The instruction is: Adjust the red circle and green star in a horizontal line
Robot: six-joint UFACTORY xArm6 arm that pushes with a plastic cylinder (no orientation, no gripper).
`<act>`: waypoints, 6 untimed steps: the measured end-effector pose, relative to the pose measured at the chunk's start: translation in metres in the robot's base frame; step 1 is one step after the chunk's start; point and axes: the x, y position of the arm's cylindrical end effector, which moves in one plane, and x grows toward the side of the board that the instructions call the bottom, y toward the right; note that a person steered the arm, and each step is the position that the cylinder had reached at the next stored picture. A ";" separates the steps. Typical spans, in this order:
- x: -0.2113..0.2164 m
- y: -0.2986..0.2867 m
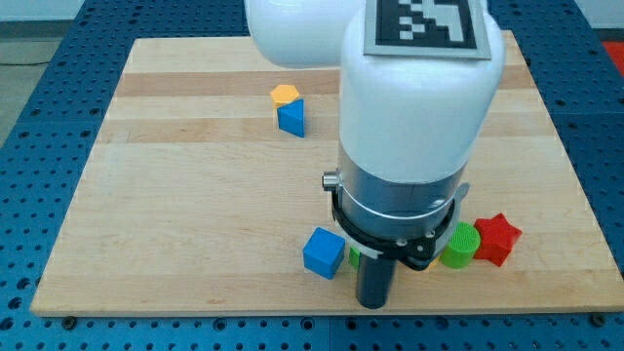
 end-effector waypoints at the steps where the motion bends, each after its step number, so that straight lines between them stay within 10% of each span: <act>1: 0.002 0.029; 6: -0.002 0.011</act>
